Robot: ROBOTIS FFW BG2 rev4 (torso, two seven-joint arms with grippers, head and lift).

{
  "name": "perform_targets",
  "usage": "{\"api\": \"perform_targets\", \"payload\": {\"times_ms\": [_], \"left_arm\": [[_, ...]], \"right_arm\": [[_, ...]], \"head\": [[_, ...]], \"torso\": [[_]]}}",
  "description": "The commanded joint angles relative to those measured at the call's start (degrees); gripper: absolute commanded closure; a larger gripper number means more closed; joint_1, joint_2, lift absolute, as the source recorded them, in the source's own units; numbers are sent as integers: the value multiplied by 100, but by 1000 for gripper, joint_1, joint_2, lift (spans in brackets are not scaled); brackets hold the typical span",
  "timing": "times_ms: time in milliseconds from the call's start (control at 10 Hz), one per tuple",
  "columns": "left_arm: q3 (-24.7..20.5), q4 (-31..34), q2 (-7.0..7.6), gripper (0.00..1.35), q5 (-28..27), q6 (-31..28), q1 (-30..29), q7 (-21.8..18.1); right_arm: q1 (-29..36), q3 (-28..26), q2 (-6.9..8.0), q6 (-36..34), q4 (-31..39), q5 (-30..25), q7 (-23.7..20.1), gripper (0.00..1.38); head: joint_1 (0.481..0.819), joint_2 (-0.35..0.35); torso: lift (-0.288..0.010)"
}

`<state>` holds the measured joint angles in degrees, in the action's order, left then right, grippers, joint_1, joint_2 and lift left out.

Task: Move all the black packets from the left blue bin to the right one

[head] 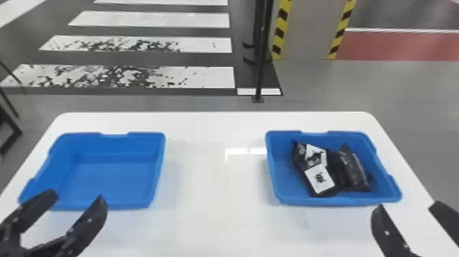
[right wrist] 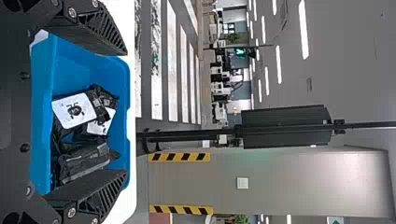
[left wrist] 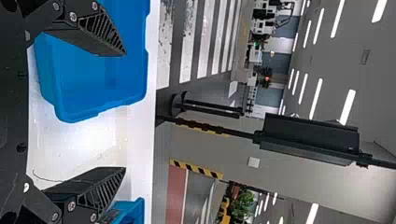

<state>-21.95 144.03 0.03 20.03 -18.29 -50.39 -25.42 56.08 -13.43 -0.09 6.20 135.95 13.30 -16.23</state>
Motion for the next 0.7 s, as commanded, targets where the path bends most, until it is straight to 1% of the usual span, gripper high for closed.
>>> {"api": "perform_targets", "payload": {"times_ms": [0, 300, 600], "left_arm": [[-33, 60, -18, 190, -117, 29, -51, 20], [-33, 116, -18, 190, -140, 71, -65, 20], [-33, 116, -18, 190, -140, 71, -65, 20]], "right_arm": [[-11, 189, 14, 13, -18, 75, 6, 137], [-39, 258, 14, 42, -32, 110, 6, 139], [-39, 258, 14, 42, -46, 133, -3, 140]], "head": [[695, 2], [695, 38], [695, 41]], "torso": [[-140], [-140], [-140]]}}
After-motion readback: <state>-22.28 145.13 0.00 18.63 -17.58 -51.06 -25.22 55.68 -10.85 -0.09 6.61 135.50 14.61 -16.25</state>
